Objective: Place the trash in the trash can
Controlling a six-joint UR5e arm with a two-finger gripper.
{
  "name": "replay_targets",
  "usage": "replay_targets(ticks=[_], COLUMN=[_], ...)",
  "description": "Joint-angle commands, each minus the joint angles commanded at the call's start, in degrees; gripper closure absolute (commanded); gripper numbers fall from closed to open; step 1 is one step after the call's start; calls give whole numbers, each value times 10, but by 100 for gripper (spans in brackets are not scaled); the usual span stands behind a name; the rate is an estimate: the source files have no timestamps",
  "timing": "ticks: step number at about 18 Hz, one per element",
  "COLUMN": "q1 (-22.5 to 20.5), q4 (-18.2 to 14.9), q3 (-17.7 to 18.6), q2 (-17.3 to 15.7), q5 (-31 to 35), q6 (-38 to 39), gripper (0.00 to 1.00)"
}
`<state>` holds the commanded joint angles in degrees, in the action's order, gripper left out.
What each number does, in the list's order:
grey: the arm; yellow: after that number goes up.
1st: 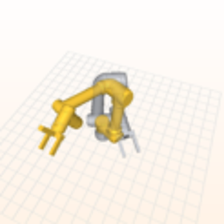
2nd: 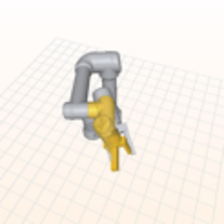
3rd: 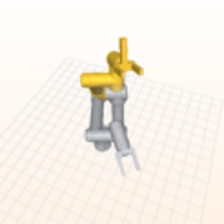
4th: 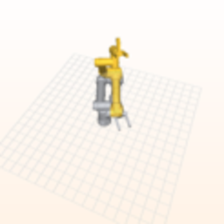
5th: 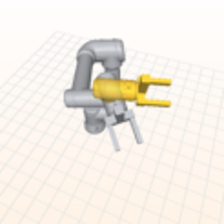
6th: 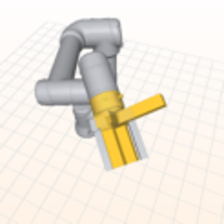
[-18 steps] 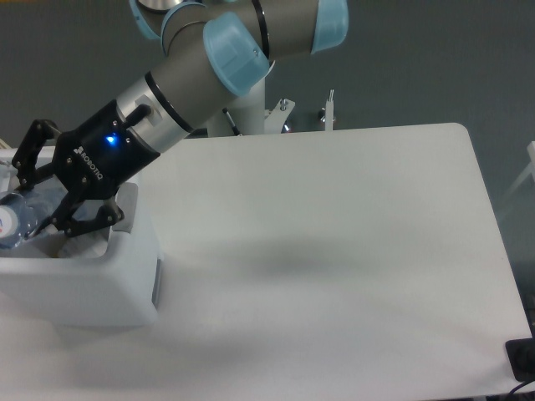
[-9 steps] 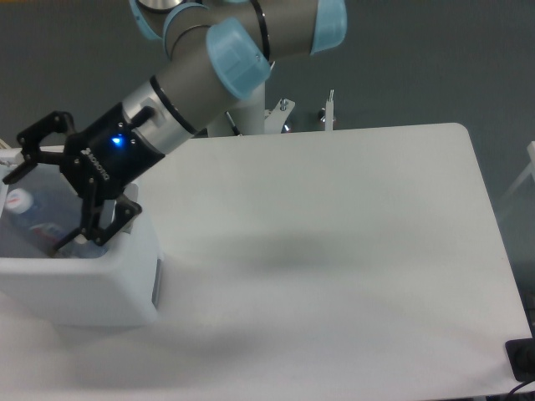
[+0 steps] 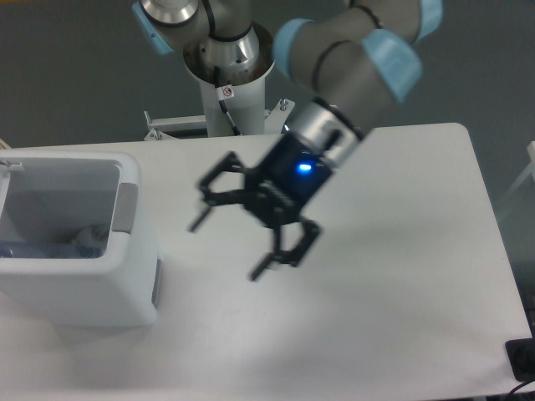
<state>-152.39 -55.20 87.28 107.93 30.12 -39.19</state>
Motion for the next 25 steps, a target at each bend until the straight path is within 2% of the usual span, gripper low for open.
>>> replay_targets(ticks=[3, 4, 6, 8, 9, 11, 12, 15, 17, 19, 25], q1=[-12, -14, -12, -6, 3, 29, 41, 62, 66, 66, 66], q4=[0, -1, -2, -6, -14, -57, -68, -58, -57, -56, -47], q3=[-4, -5, -4, -6, -10, -30, -40, -42, -37, -26, -18], q2=[18, 24, 34, 45, 52, 64, 74, 95, 98, 96, 101], q5=[122, 189, 311, 383, 424, 522, 557, 594, 609, 617, 621], q6=[-24, -41, -98, -154, -193, -254, -271, -287, -367, -404, -404], gripper=[0, 0, 0, 0, 0, 0, 0, 0, 0, 0, 0])
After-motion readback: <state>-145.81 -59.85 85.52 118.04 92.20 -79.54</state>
